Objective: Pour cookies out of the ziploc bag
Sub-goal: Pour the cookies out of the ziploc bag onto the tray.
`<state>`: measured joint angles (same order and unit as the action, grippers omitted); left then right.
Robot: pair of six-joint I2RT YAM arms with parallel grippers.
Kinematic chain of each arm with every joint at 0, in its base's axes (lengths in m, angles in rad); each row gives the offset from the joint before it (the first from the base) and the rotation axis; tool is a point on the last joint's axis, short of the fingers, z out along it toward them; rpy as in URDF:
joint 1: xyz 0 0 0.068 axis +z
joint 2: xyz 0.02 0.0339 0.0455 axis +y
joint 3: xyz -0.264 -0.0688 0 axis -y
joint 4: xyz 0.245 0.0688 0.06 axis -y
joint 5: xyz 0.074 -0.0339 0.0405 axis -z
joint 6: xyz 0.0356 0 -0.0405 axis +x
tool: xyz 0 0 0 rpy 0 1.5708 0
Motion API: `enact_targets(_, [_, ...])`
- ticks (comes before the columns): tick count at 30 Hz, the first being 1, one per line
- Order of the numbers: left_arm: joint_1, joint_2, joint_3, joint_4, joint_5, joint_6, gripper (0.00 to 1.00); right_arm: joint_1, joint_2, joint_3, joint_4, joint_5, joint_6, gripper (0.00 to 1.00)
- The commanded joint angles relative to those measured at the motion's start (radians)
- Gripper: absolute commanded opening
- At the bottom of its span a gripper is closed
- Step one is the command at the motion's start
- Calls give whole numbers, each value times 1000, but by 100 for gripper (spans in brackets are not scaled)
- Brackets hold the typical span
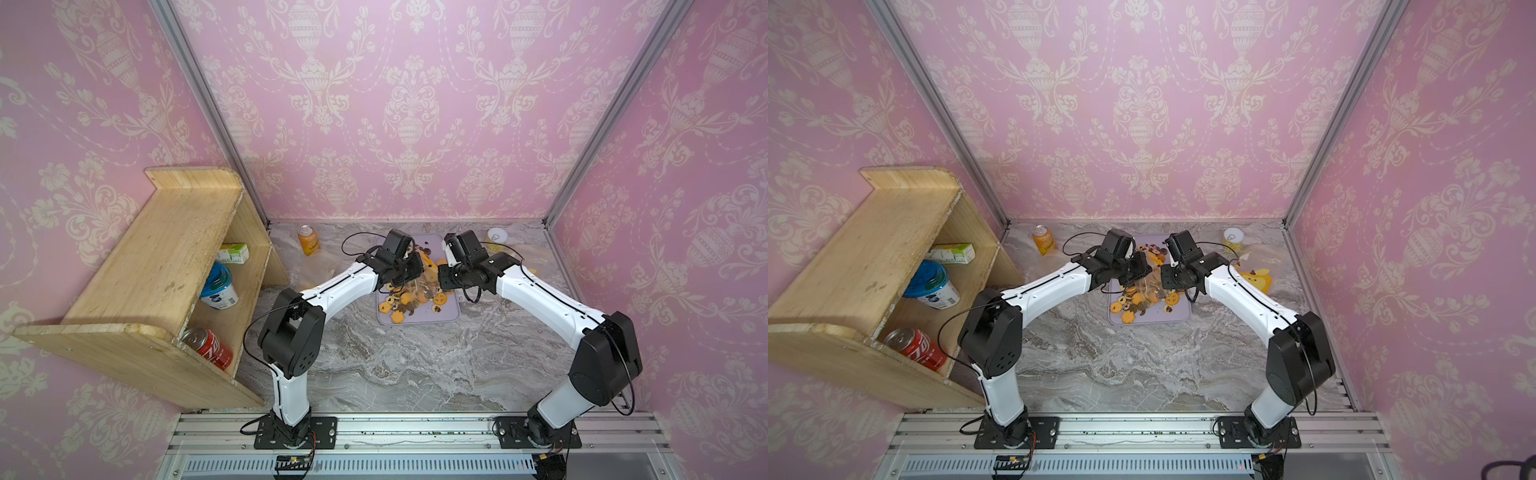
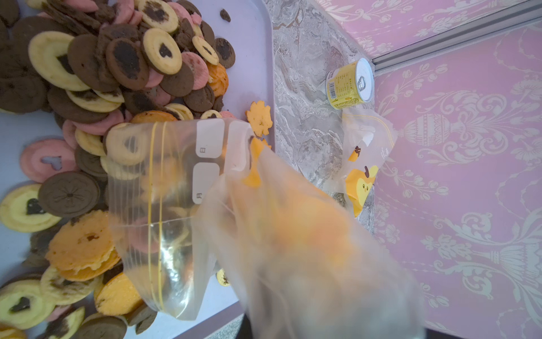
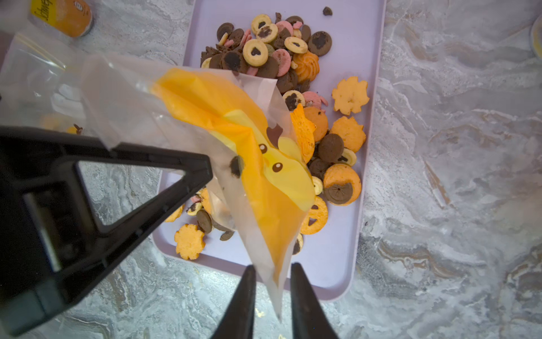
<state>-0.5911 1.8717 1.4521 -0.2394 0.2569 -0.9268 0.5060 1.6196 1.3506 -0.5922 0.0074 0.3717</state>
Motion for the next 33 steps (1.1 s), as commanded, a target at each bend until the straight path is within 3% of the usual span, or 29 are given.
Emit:
enact_targets(1, [8, -35, -12, 15, 10, -19, 1, -3, 4, -12, -11, -49, -12, 46])
enact_targets(3, [9, -35, -13, 16, 11, -18, 1, -4, 4, -19, -6, -47, -5, 53])
enact_targets(10, [9, -33, -15, 21, 20, -25, 1, -2, 38, -8, 2, -44, -8, 61])
enact_targets(15, [9, -38, -19, 31, 40, -32, 2, -3, 76, 29, 16, -44, -17, 60])
enact_targets(21, [9, -51, -24, 33, 53, -25, 11, -2, 83, 50, 38, -28, -29, 14])
enact_targets(24, [10, -59, -25, 37, 62, -19, 23, -6, 77, 50, 42, -19, -33, 0])
enact_targets(26, [11, -74, -34, 41, 65, -14, 36, -9, 72, 48, 43, -11, -33, 0])
enact_targets(30, [23, -143, -78, 33, 37, 11, 77, -22, 58, 44, 54, -19, -21, 0])
enact_targets(33, [41, -203, -126, 18, 20, 31, 99, -30, 62, 55, 54, -26, -16, 0])
